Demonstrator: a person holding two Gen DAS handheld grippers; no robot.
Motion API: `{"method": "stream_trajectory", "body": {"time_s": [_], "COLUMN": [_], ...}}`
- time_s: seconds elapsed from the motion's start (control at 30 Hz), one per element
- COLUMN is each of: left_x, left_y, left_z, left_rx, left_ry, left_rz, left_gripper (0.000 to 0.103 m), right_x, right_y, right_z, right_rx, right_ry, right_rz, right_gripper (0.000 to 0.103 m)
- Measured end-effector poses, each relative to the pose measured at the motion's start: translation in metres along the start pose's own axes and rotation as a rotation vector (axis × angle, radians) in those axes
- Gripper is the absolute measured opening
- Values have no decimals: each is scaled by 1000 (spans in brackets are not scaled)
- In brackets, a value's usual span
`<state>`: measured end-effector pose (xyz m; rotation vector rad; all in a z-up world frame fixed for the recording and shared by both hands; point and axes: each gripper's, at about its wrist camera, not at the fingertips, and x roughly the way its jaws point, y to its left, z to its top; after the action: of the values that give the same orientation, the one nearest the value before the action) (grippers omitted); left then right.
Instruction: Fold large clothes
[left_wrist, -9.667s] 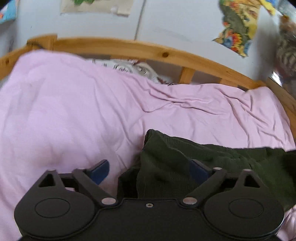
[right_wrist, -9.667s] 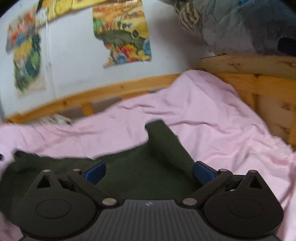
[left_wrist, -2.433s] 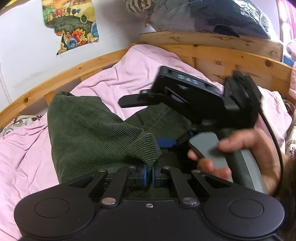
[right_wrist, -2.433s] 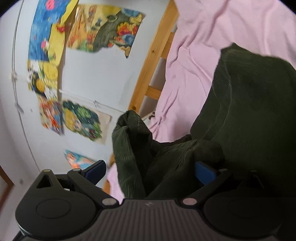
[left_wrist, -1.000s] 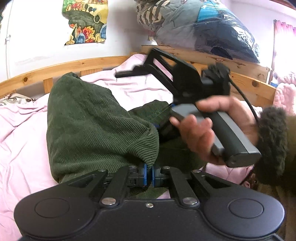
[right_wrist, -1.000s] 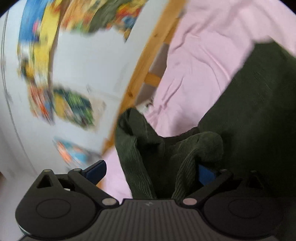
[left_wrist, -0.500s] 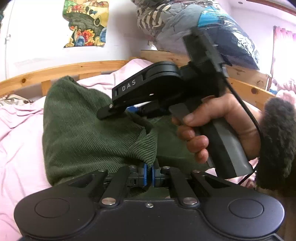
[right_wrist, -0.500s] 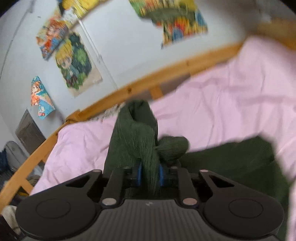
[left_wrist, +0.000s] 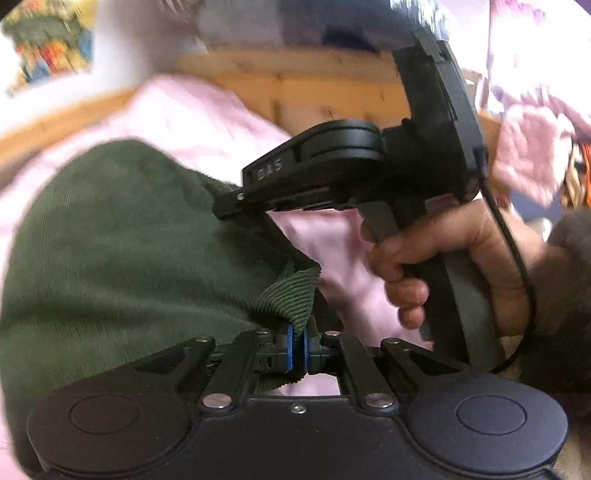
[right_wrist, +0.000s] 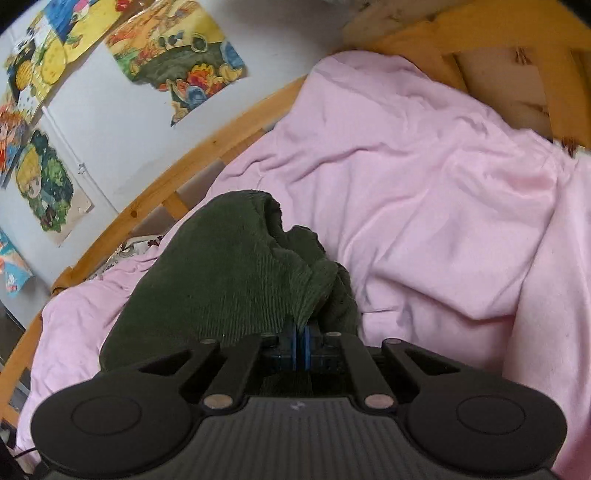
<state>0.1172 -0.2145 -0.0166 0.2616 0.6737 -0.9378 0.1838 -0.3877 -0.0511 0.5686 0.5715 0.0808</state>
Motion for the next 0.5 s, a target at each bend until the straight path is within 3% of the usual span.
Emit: {"method": "stream_trajectory", "body": {"time_s": [0.1,0.17,0.27,0.33,0.4,0.5], "left_x": [9,3,-18,-39,-65,-97], "left_y": [6,10,21,27,36,60], "left_z": [-4,0,7,7,8,11], "left_rx": [-40,-80,-147,-168,-187,-249], "left_ry": [5,1,-21,-50,-96,-164], "left_rz": [-13,-35,-95,-107,-76,11], "left_gripper": [6,14,34,62,80,95], "right_x": [5,8,11,12,14,13], "right_y": [10,16,24,31,39,45], "right_z": [-2,-4,-10,-15,-17,-22], "right_rx": [-86,-135,-188,-220,-244,-273], "right_ry": [-16,-32,-42,-53,-60,-70], "right_rz": [-22,-40,-72,-91,-110,-140], "right_gripper": [5,5,5,6,8,15]}}
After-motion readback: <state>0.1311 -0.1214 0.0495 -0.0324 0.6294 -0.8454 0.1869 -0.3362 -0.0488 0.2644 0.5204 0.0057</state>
